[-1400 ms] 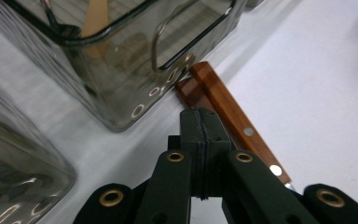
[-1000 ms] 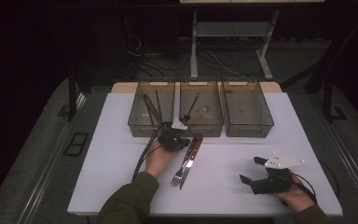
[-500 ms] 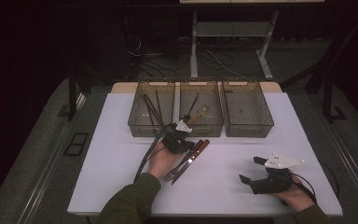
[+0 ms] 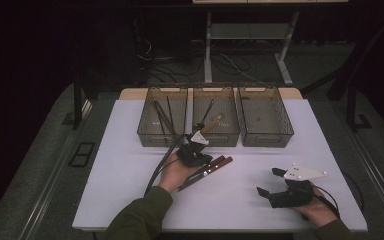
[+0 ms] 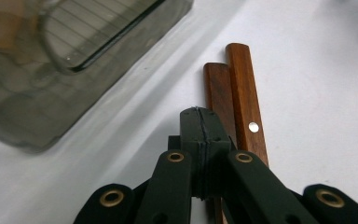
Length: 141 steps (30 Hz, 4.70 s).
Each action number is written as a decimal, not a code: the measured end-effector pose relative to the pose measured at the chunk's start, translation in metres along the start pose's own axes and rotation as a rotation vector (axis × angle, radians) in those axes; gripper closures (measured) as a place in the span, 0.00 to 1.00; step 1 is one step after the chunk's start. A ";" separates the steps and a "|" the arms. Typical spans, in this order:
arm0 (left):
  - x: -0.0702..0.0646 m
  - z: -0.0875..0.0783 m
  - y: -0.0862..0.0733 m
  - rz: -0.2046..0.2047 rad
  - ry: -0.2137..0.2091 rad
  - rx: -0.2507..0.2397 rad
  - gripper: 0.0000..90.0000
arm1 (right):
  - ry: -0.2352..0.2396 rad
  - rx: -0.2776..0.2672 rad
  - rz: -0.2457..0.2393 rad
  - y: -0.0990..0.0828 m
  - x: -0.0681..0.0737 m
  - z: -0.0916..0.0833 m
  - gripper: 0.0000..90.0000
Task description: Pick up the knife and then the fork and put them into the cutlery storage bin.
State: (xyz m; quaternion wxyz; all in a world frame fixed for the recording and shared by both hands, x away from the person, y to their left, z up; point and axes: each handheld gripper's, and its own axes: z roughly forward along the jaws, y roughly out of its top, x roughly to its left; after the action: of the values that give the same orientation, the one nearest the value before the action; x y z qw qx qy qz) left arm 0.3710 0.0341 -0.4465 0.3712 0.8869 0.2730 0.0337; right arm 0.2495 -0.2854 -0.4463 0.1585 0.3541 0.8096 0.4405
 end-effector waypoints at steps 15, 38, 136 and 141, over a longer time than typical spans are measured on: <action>-0.003 -0.015 0.002 0.029 -0.052 -0.037 0.95 | 0.002 -0.001 0.000 0.000 0.000 0.000 0.13; -0.008 -0.033 -0.024 0.125 -0.048 0.036 0.81 | 0.002 0.002 -0.003 0.000 0.000 0.000 0.13; -0.071 -0.027 0.020 0.414 -0.360 0.074 0.86 | 0.522 0.260 -0.345 0.078 0.015 0.059 0.42; -0.076 -0.027 0.019 0.407 -0.378 0.082 0.86 | 0.556 0.301 -0.372 0.078 0.019 0.064 0.60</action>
State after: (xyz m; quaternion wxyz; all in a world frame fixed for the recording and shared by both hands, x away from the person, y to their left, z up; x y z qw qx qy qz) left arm 0.3082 0.0017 -0.4038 0.3650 0.9283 0.0166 -0.0695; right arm 0.3067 -0.2053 -0.4166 -0.0443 0.0870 0.9279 0.3597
